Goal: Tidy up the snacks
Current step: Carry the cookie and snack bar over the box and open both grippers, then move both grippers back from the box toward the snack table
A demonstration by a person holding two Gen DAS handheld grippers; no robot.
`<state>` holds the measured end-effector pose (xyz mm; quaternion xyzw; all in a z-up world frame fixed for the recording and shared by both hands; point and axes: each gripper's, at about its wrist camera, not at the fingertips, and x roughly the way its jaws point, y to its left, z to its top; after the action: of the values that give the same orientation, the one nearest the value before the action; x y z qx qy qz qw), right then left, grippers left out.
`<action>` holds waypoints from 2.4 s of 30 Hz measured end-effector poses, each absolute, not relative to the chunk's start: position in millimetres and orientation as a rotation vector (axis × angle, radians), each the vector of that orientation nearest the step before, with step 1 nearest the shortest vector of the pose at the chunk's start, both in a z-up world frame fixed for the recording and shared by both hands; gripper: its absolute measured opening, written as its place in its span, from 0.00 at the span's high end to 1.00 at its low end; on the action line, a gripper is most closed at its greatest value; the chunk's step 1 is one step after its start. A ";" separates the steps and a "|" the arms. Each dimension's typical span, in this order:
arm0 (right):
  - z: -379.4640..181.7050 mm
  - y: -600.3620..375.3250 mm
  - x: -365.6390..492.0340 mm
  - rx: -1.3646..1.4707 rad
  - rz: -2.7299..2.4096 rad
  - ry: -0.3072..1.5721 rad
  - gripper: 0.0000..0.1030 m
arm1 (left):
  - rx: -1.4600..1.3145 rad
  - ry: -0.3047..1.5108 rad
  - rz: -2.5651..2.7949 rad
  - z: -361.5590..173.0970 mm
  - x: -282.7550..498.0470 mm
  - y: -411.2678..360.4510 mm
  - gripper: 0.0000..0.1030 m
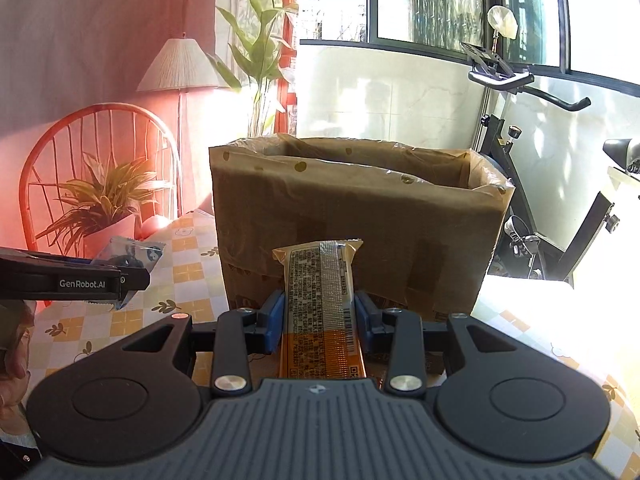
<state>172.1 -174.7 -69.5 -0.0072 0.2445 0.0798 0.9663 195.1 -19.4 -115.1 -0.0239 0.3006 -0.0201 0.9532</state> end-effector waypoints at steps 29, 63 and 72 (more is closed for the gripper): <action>34.3 -218.6 277.5 -0.074 0.167 0.359 0.63 | 0.015 0.437 -0.195 -9.2 279.9 -83.1 0.52; -1.1 -252.0 272.7 0.045 0.199 0.487 0.48 | -0.018 0.596 -0.172 -27.3 290.8 -31.1 0.30; -54.6 -250.1 220.7 0.061 0.174 0.572 0.48 | -0.081 0.669 -0.123 -82.1 241.4 6.3 0.31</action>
<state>220.7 -250.1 -54.6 0.0298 0.2818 0.0859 0.9552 241.4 6.3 -82.1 -0.0399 0.3278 -0.0604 0.9420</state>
